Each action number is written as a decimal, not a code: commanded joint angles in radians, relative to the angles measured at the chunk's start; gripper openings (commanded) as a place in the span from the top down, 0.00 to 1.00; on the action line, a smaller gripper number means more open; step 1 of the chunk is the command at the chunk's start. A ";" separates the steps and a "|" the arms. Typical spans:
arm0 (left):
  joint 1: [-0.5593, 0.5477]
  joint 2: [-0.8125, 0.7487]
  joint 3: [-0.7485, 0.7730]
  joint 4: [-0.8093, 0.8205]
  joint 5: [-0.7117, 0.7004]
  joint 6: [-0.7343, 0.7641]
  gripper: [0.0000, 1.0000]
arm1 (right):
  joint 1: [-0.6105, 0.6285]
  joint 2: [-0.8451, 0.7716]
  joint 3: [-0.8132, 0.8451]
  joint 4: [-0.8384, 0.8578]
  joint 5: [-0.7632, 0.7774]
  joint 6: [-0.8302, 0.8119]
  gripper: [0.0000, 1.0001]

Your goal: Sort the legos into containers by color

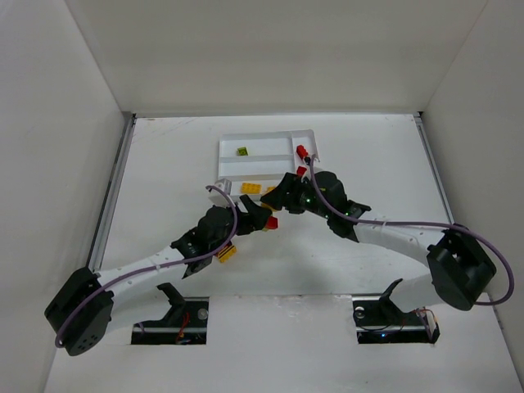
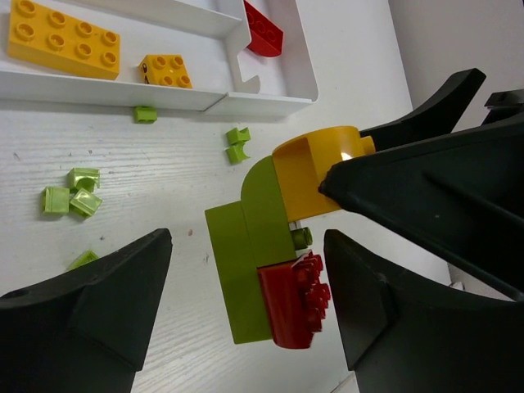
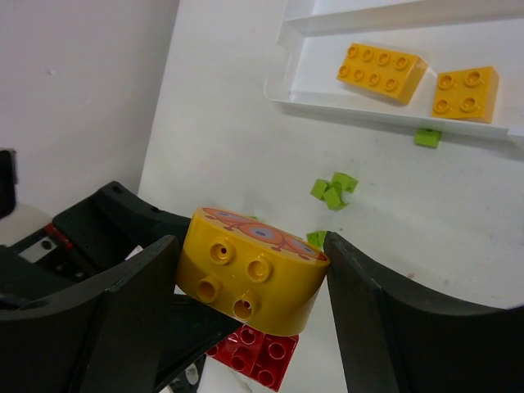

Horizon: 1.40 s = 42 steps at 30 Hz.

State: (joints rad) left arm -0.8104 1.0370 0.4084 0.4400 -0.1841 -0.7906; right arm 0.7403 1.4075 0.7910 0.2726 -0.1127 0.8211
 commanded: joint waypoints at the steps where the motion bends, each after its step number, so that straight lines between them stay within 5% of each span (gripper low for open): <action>1: -0.006 -0.005 -0.020 0.078 0.006 -0.050 0.30 | -0.005 -0.035 -0.016 0.151 -0.027 0.053 0.40; 8: -0.011 -0.008 -0.019 0.080 -0.008 -0.055 0.35 | -0.008 -0.045 -0.024 0.177 -0.053 0.075 0.40; 17: -0.016 0.015 -0.016 0.092 -0.006 -0.056 0.75 | -0.020 -0.059 -0.041 0.177 -0.047 0.075 0.40; 34: 0.115 -0.078 -0.056 0.026 0.026 -0.025 0.81 | -0.180 -0.079 -0.056 0.197 -0.166 0.085 0.40; 42: 0.219 -0.144 -0.046 -0.040 0.040 0.001 0.81 | -0.174 0.117 0.092 0.090 -0.006 -0.005 0.40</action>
State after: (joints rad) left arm -0.6159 0.9329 0.3534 0.4011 -0.1539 -0.8173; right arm 0.5583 1.4590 0.7906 0.3805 -0.2070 0.8764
